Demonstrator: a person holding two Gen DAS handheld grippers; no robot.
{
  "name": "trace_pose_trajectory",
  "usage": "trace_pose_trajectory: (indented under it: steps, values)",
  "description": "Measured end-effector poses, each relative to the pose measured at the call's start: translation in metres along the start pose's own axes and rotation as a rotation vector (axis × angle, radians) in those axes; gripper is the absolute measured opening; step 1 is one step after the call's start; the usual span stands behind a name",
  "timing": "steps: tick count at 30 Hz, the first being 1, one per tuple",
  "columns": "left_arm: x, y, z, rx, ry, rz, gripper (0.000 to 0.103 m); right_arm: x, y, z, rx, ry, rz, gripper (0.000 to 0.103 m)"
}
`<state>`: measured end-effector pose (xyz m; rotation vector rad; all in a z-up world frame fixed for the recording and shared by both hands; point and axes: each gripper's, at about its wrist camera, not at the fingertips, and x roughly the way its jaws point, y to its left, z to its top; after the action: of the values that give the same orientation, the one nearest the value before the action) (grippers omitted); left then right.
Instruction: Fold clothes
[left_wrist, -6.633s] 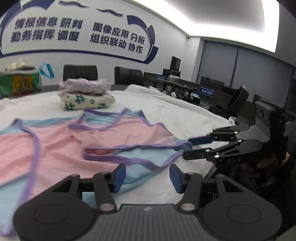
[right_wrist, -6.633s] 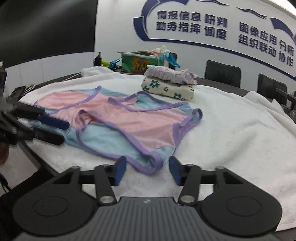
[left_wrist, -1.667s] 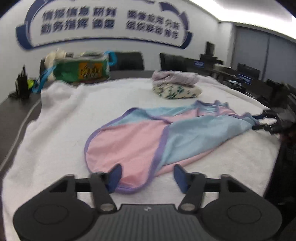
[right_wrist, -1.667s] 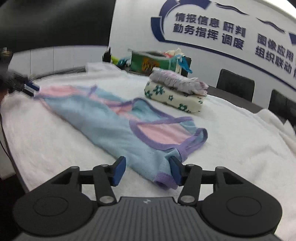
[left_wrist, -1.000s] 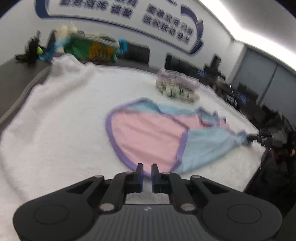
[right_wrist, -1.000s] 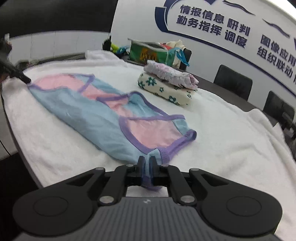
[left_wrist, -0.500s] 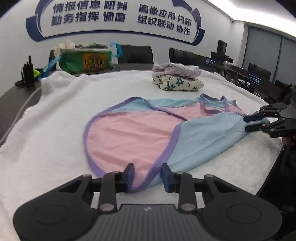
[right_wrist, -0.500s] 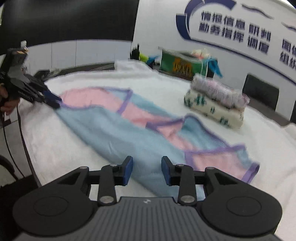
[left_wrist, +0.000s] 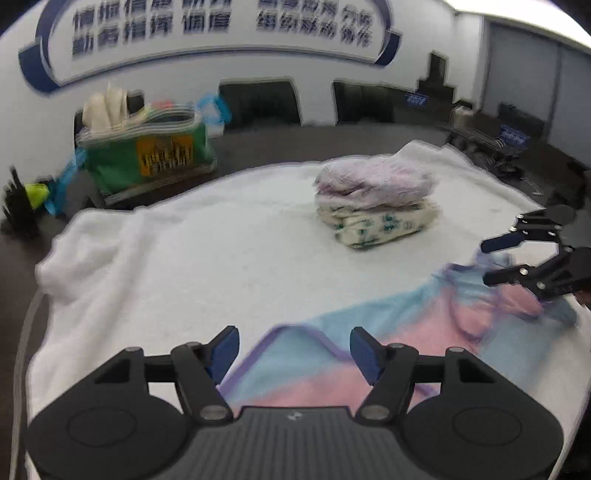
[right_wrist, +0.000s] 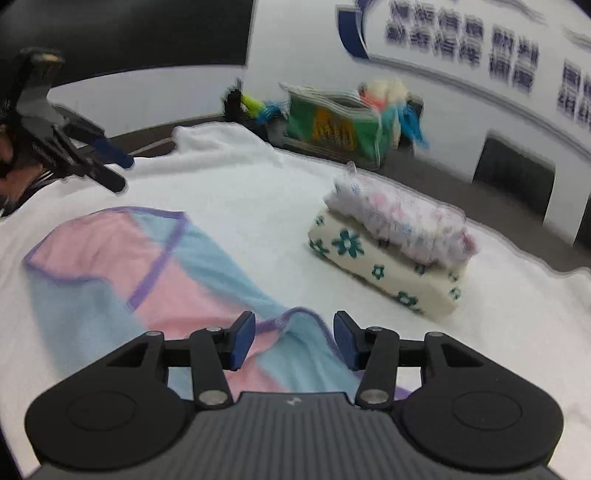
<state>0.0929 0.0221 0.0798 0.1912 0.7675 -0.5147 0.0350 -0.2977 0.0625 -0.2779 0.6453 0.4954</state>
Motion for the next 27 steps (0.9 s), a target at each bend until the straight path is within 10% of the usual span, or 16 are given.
trace_pose_trajectory:
  steps: [4, 12, 15, 27]
  values:
    - [0.045, 0.009, 0.005, -0.056, 0.021, -0.008, 0.057, 0.050, -0.016, 0.011, 0.043, 0.083, 0.005, 0.047]
    - [0.062, 0.009, -0.012, -0.013, 0.038, -0.084, 0.036, 0.062, -0.029, -0.010, 0.102, 0.134, 0.042, 0.010]
    - [0.061, 0.010, -0.012, -0.010, 0.035, -0.089, 0.002, 0.057, -0.024, -0.011, 0.072, 0.125, 0.033, 0.006]
    - [-0.021, -0.014, -0.040, 0.033, -0.180, -0.046, 0.002, -0.013, 0.015, -0.011, -0.088, -0.071, -0.047, 0.005]
